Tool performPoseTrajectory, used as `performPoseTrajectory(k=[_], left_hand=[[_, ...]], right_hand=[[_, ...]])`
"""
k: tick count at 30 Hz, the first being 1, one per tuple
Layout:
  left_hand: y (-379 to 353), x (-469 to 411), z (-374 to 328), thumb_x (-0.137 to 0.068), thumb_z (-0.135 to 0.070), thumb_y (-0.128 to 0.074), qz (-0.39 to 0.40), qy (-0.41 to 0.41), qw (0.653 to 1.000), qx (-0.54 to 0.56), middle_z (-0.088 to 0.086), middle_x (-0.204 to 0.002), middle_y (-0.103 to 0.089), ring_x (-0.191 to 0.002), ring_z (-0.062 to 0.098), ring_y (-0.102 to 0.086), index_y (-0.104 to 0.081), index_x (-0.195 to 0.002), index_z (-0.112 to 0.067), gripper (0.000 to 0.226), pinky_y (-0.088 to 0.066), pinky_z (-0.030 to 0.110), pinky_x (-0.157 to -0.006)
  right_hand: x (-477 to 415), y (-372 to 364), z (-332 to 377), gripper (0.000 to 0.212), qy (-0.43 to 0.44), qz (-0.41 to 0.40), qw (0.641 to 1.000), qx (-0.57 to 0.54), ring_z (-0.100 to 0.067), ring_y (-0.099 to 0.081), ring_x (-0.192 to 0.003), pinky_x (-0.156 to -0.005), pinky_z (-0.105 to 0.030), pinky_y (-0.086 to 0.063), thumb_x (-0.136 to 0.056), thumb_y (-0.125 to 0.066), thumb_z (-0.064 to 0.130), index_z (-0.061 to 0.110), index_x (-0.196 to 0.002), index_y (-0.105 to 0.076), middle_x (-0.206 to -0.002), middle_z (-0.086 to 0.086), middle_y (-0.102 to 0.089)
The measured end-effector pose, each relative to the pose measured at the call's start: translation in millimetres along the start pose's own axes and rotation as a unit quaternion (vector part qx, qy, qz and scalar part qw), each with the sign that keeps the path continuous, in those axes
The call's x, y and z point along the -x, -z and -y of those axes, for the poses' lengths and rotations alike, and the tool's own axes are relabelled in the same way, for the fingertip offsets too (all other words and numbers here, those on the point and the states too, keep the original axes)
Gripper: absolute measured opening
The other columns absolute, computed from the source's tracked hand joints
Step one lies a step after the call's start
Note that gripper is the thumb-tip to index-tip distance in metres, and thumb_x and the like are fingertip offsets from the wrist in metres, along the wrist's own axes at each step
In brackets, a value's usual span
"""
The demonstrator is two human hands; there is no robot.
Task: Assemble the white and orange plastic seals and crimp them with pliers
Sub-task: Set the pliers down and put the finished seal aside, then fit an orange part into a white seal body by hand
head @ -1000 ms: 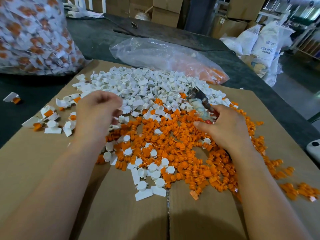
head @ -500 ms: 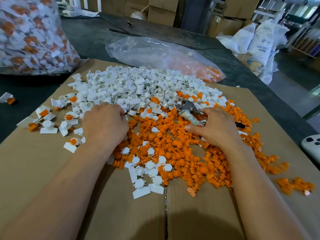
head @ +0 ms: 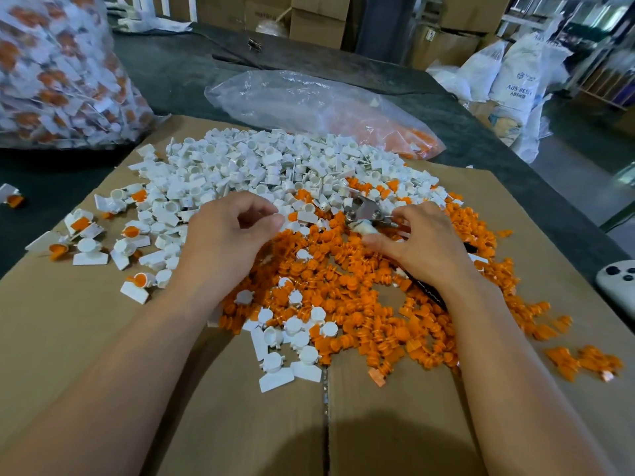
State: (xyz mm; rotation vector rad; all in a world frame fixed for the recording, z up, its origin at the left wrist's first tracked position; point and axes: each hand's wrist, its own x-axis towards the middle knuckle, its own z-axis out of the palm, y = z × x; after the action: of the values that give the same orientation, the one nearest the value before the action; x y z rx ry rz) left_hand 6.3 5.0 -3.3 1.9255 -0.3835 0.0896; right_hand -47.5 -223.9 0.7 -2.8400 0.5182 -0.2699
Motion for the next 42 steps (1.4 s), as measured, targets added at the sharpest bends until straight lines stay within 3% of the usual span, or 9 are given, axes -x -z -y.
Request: performPoseTrajectory(k=[4,10,14,19,25,29,32,36,42], left_hand=[[-3,6,-13,-0.084,-0.016,-0.063,0.069,0.089,0.977,0.182,-0.006,-0.063,-0.068,-0.052,0.0,-0.06,-0.066,-0.078,-0.018,0.007,-0.042,0.011,-0.042],[-1,2,-17,-0.081,0.005,-0.059,0.117,0.188,0.92,0.322,0.007,-0.068,-0.07,-0.06,0.013,-0.067,-0.062,-0.081,-0.008,0.013,-0.05,0.017,-0.049],[-1,2,-17,-0.08,0.009,-0.056,0.123,0.201,0.899,0.37,0.012,-0.073,-0.07,-0.06,0.014,-0.067,-0.062,-0.091,-0.007,0.02,-0.052,0.017,-0.051],[-2,2,-19,-0.082,0.009,-0.051,0.142,0.215,0.874,0.411,0.012,-0.07,-0.071,-0.059,0.013,-0.067,-0.063,-0.098,-0.005,0.024,-0.054,0.017,-0.052],[-5,4,-18,-0.076,0.011,-0.053,0.168,0.212,0.878,0.396,0.009,-0.067,-0.07,-0.059,0.011,-0.067,-0.065,-0.086,-0.001,0.02,-0.054,0.016,-0.054],[-5,5,-17,-0.058,0.003,-0.059,0.18,0.203,0.877,0.395,0.008,-0.068,-0.071,-0.061,0.013,-0.068,-0.066,-0.085,-0.004,0.029,-0.054,0.017,-0.054],[-5,5,-16,-0.057,0.001,-0.062,0.183,0.191,0.889,0.373,0.008,-0.07,-0.071,-0.061,0.013,-0.069,-0.067,-0.086,-0.006,0.031,-0.054,0.017,-0.053],[-7,6,-15,-0.055,0.003,-0.062,0.177,0.175,0.891,0.379,0.006,-0.069,-0.071,-0.063,0.013,-0.069,-0.068,-0.083,-0.007,0.03,-0.055,0.017,-0.056],[-8,7,-17,-0.054,0.002,-0.065,0.191,0.154,0.881,0.404,0.008,-0.072,-0.071,-0.067,0.016,-0.07,-0.071,-0.078,-0.007,0.027,-0.057,0.022,-0.065]], right_hand=[[8,7,17,0.036,0.106,-0.128,0.98,-0.108,-0.012,-0.043,-0.11,-0.084,-0.021,-0.026,-0.082,-0.063,0.04,0.02,-0.113,-0.063,-0.116,0.0,-0.054],[16,-9,45,0.028,0.265,-0.008,0.962,-0.06,-0.02,-0.051,-0.1,-0.085,-0.026,-0.033,-0.087,-0.061,0.02,0.014,-0.115,-0.065,-0.104,-0.006,-0.062],[11,-16,48,0.034,0.265,0.02,0.964,0.004,-0.02,-0.048,-0.108,-0.092,-0.036,-0.037,-0.089,-0.057,0.019,0.022,-0.123,-0.059,-0.108,-0.002,-0.058],[10,-19,48,0.026,0.27,0.003,0.963,0.003,-0.02,-0.05,-0.103,-0.086,-0.034,-0.037,-0.089,-0.056,0.018,0.018,-0.114,-0.063,-0.104,-0.003,-0.06],[19,-8,48,0.018,0.188,-0.039,0.958,-0.211,-0.009,-0.052,-0.092,-0.079,-0.02,-0.04,-0.092,-0.053,0.014,0.01,-0.108,-0.058,-0.103,-0.001,-0.06],[25,-1,48,0.019,0.172,-0.049,0.935,-0.306,-0.003,-0.058,-0.08,-0.07,-0.012,-0.045,-0.085,-0.064,0.014,0.029,-0.085,-0.053,-0.083,0.016,-0.057],[29,4,50,0.028,0.173,-0.056,0.906,-0.383,0.002,-0.057,-0.072,-0.066,-0.011,-0.046,-0.08,-0.068,0.012,0.038,-0.08,-0.056,-0.078,0.015,-0.06],[33,4,55,0.038,0.184,-0.041,0.904,-0.383,-0.003,-0.061,-0.086,-0.077,-0.017,-0.049,-0.082,-0.064,0.005,0.042,-0.089,-0.058,-0.092,0.01,-0.064],[35,1,58,0.036,0.152,-0.035,0.893,-0.421,0.004,-0.058,-0.068,-0.063,-0.011,-0.047,-0.076,-0.07,0.002,0.034,-0.079,-0.054,-0.073,0.014,-0.059]])
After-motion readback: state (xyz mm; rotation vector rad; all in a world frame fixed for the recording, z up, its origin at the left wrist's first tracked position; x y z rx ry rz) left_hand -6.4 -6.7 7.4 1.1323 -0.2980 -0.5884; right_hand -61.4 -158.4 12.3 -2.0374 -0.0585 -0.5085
